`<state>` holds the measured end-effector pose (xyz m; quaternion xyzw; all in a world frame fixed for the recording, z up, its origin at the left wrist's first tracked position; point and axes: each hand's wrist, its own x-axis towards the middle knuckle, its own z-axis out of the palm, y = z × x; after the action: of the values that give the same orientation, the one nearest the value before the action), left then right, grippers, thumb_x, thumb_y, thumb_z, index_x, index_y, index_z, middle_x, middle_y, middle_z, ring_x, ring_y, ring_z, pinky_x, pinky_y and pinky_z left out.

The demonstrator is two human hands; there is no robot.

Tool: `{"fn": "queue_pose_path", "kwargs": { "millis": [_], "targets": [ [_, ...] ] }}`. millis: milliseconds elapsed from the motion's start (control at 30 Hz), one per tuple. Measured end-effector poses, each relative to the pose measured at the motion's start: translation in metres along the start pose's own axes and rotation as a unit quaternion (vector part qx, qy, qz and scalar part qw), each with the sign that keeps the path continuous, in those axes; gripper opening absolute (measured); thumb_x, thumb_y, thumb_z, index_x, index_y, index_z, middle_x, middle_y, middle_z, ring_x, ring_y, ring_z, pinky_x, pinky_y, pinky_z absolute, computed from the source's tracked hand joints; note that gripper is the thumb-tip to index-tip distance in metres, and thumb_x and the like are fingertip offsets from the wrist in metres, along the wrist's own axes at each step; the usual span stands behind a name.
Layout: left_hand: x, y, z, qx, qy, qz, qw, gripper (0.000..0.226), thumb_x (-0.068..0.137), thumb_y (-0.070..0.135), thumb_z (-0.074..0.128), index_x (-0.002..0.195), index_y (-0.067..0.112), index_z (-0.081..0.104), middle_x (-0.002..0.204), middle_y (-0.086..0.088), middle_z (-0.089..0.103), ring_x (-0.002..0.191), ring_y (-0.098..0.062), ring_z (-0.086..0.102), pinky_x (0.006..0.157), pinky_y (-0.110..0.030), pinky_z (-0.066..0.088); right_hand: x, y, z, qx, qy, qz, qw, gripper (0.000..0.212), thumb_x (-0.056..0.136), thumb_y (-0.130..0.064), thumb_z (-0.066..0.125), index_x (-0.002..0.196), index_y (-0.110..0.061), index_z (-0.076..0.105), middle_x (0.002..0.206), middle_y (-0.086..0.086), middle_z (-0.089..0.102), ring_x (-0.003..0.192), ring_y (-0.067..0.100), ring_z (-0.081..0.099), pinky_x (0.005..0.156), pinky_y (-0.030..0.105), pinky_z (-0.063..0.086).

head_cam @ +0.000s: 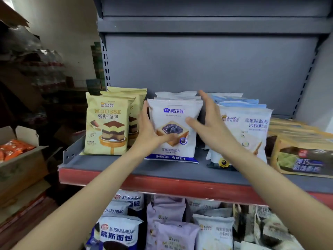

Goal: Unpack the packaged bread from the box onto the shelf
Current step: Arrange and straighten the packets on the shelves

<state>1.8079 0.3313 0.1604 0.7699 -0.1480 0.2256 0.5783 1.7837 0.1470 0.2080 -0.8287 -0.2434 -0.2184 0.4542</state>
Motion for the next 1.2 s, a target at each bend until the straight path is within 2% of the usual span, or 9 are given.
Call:
{"fn": "queue_pose_path", "kwargs": {
  "millis": [100, 200, 300, 400, 633, 733, 900, 1100, 1200],
  "targets": [
    [0.009, -0.006, 0.001, -0.053, -0.042, -0.075, 0.995, 0.154, 0.035, 0.03, 0.094, 0.139, 0.053, -0.018, 0.151, 0.007, 0.031, 0.131, -0.012, 0.043, 0.108, -0.044, 0.038, -0.012, 0.005, 0.016, 0.004, -0.035, 0.019, 0.999, 0.09, 0.087, -0.026, 0.063, 0.148, -0.036, -0.001, 0.159, 0.001, -0.005, 0.146, 0.014, -0.011, 0.116, 0.031, 0.003],
    [0.01, -0.001, 0.007, -0.088, -0.089, -0.092, 0.988, 0.152, 0.042, 0.009, 0.086, 0.143, 0.041, -0.023, 0.142, 0.006, 0.045, 0.119, -0.012, 0.055, 0.1, -0.044, 0.046, -0.008, 0.011, 0.024, 0.031, -0.042, 0.067, 0.996, 0.094, 0.084, -0.017, 0.064, 0.149, -0.035, -0.001, 0.157, 0.005, 0.002, 0.141, 0.008, 0.012, 0.105, 0.017, 0.019],
    [0.006, -0.001, 0.009, -0.097, -0.102, -0.09, 0.986, 0.149, 0.052, 0.009, 0.089, 0.142, 0.041, -0.024, 0.134, 0.01, 0.051, 0.117, -0.012, 0.057, 0.098, -0.045, 0.048, 0.0, 0.015, 0.026, 0.064, -0.03, 0.094, 0.993, 0.09, 0.083, -0.009, 0.058, 0.147, -0.04, 0.004, 0.152, 0.005, 0.018, 0.118, 0.005, 0.036, 0.1, 0.02, 0.035],
    [0.004, 0.005, 0.002, -0.057, -0.097, -0.092, 0.989, 0.142, 0.06, 0.007, 0.087, 0.145, 0.032, -0.024, 0.131, 0.012, 0.05, 0.115, -0.007, 0.056, 0.097, -0.037, 0.05, 0.002, 0.015, 0.031, 0.094, -0.048, 0.091, 0.99, 0.096, 0.071, -0.017, 0.058, 0.144, -0.049, 0.005, 0.15, 0.002, 0.024, 0.126, 0.014, 0.04, 0.108, 0.035, 0.039],
    [-0.004, 0.012, -0.014, 0.017, -0.213, -0.069, 0.974, 0.146, 0.062, 0.0, 0.085, 0.14, 0.027, -0.035, 0.144, 0.007, 0.04, 0.123, -0.003, 0.05, 0.102, -0.027, 0.044, -0.005, 0.024, 0.026, 0.136, -0.037, 0.111, 0.984, 0.116, 0.076, -0.001, 0.069, 0.145, -0.041, -0.016, 0.15, -0.014, 0.018, 0.133, 0.009, 0.035, 0.098, 0.019, 0.044],
    [-0.009, 0.014, -0.013, 0.094, -0.225, -0.049, 0.969, 0.147, 0.063, 0.003, 0.085, 0.137, 0.023, -0.04, 0.143, 0.01, 0.03, 0.13, -0.006, 0.04, 0.107, -0.028, 0.038, -0.008, 0.019, 0.031, 0.105, -0.015, 0.095, 0.99, 0.105, 0.083, 0.003, 0.059, 0.147, -0.031, -0.017, 0.157, -0.004, 0.006, 0.124, -0.014, 0.018, 0.09, -0.002, 0.026],
    [-0.006, 0.019, -0.001, 0.142, -0.168, -0.024, 0.975, 0.144, 0.065, 0.0, 0.082, 0.133, 0.021, -0.043, 0.145, -0.002, 0.037, 0.125, -0.011, 0.043, 0.101, -0.029, 0.041, -0.008, 0.015, 0.036, 0.06, -0.006, 0.089, 0.994, 0.091, 0.086, 0.004, 0.047, 0.148, -0.033, -0.01, 0.152, 0.012, 0.017, 0.091, -0.002, 0.045, 0.064, -0.008, 0.032],
    [-0.015, 0.021, 0.0, 0.087, -0.147, -0.076, 0.982, 0.139, 0.067, -0.003, 0.08, 0.138, 0.017, -0.038, 0.138, 0.009, 0.032, 0.118, -0.001, 0.036, 0.092, -0.017, 0.035, -0.008, 0.02, 0.037, 0.072, -0.031, 0.087, 0.993, 0.111, 0.067, -0.026, 0.066, 0.144, -0.048, -0.011, 0.15, 0.008, 0.024, 0.117, 0.021, 0.052, 0.1, 0.024, 0.044],
    [-0.019, 0.025, 0.005, -0.028, -0.089, -0.12, 0.988, 0.125, 0.075, 0.0, 0.075, 0.145, 0.023, -0.025, 0.141, 0.007, 0.036, 0.118, -0.002, 0.036, 0.097, -0.022, 0.031, -0.011, 0.023, 0.038, 0.065, -0.048, 0.077, 0.994, 0.11, 0.074, -0.01, 0.064, 0.143, -0.049, -0.012, 0.154, 0.008, 0.016, 0.107, 0.015, 0.058, 0.093, 0.029, 0.049]
  ]
}}
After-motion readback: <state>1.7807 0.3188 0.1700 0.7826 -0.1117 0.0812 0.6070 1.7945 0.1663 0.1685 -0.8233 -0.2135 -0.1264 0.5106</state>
